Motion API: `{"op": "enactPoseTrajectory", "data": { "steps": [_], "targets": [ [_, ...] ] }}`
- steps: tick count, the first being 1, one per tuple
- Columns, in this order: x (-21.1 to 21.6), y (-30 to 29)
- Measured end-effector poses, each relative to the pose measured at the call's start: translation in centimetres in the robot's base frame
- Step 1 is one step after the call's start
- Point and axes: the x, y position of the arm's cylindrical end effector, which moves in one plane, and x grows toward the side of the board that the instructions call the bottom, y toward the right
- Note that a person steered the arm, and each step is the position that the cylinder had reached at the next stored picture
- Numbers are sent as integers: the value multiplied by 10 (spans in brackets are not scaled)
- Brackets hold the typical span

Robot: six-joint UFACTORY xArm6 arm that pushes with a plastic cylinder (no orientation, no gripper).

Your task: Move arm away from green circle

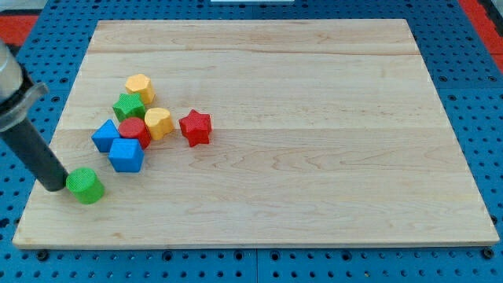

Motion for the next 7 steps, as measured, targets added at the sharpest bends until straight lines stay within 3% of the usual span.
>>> {"op": "enactPoseTrajectory", "data": {
  "steps": [1, 3, 6, 7],
  "targets": [
    [-20, -25],
    [-46, -21],
    [-51, -20],
    [-35, 14]
  ]
}}
